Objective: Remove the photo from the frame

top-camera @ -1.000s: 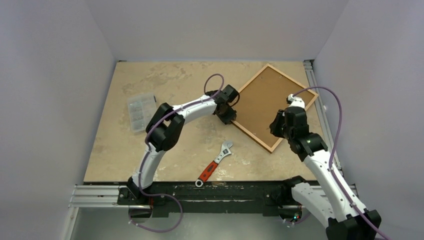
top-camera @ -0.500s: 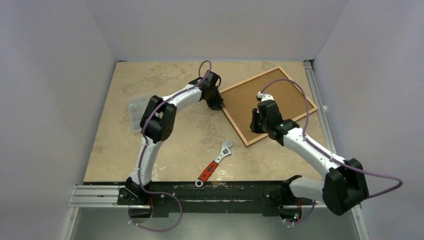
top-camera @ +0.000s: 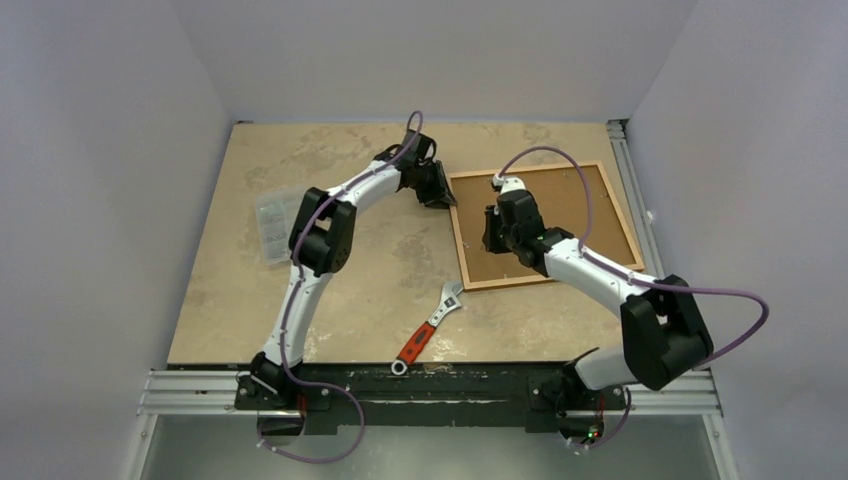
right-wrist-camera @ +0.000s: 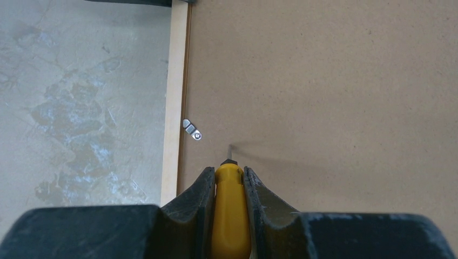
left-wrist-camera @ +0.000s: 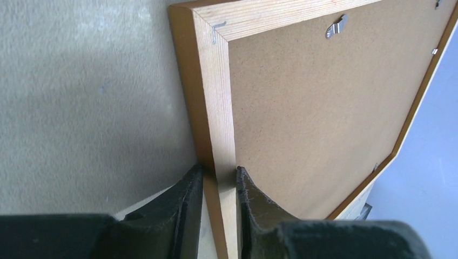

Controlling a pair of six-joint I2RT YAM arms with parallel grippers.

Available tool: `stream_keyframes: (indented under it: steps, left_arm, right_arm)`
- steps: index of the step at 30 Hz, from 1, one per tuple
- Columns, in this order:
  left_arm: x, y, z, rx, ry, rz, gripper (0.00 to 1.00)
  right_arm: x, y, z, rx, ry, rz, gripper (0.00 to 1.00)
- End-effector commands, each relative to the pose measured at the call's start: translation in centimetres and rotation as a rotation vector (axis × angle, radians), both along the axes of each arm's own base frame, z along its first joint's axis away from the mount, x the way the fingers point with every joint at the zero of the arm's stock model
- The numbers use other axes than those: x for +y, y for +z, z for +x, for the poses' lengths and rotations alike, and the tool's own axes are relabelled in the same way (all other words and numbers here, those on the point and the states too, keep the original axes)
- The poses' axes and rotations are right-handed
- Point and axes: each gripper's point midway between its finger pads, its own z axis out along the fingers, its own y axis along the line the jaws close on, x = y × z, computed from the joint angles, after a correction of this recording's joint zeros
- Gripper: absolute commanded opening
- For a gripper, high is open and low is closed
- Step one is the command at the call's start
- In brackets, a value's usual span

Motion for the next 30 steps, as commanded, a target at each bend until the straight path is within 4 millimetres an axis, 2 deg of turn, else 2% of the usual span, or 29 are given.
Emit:
stream_keyframes:
  steps: [1, 9, 30]
  left_arm:
    - [-1.1, 2.7, 2.0, -0.068, -0.050, -0.112, 0.00]
    - [-1.4, 2.5, 3.1, -0.045, -0.021, -0.161, 0.00]
    - [-1.4, 1.7, 2.5, -0.002, -0.004, -0.170, 0.00]
  right_arm:
    - [2.0, 3.0, 2.5, -0.112, 0.027, 0.062, 0.00]
    - [3.8, 3.9, 2.3, -0.132, 0.039, 0.064, 0.00]
    - [4.7, 1.3, 2.9, -0.116, 0.041, -0.013, 0.00]
